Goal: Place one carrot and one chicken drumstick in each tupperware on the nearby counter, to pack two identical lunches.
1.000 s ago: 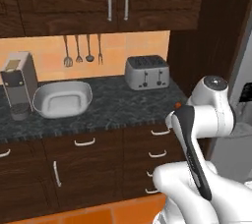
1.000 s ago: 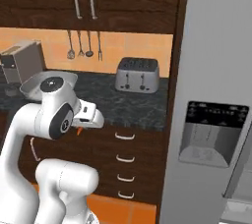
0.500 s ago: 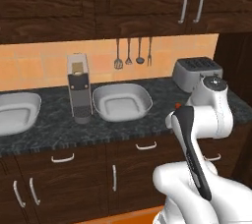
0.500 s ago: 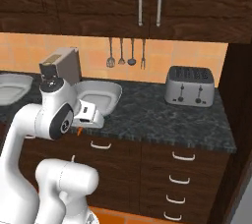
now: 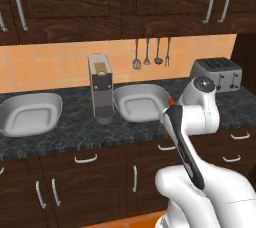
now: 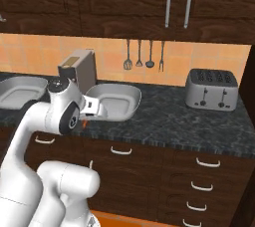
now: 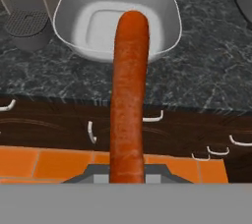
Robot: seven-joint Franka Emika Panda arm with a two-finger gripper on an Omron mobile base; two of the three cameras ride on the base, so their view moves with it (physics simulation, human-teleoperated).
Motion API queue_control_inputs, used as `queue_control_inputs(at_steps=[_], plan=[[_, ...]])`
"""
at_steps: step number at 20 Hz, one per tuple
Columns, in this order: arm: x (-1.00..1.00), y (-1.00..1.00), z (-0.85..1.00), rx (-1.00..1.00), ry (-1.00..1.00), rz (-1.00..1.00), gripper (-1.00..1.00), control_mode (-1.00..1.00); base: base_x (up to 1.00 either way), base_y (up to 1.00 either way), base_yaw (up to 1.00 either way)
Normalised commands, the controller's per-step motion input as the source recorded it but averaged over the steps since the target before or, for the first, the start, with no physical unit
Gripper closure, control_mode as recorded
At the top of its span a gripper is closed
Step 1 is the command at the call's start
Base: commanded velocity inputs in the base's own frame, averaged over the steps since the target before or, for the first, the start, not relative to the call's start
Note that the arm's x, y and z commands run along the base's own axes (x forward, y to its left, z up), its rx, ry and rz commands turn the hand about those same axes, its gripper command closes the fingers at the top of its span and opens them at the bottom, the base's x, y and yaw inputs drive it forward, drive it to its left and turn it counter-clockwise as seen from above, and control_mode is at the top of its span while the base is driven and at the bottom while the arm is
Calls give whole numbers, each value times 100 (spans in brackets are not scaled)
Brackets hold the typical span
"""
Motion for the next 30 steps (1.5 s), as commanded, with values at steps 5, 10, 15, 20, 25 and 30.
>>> queue_control_inputs(at_steps=[5, 10, 15, 20, 25, 30], plan=[[100, -12, 7, 7, 6, 4, 100, -100, 0, 0, 0], [82, -11, 14, 8, 34, 0, 100, -100, 0, 0, 0], [48, 0, -39, 5, 39, 0, 100, -100, 0, 0, 0], [65, 22, -72, 0, 4, 0, 100, -100, 0, 0, 0], [98, 31, -34, 0, -1, 0, 100, -100, 0, 0, 0], [73, 14, -18, 0, 0, 0, 100, -100, 0, 0, 0]])
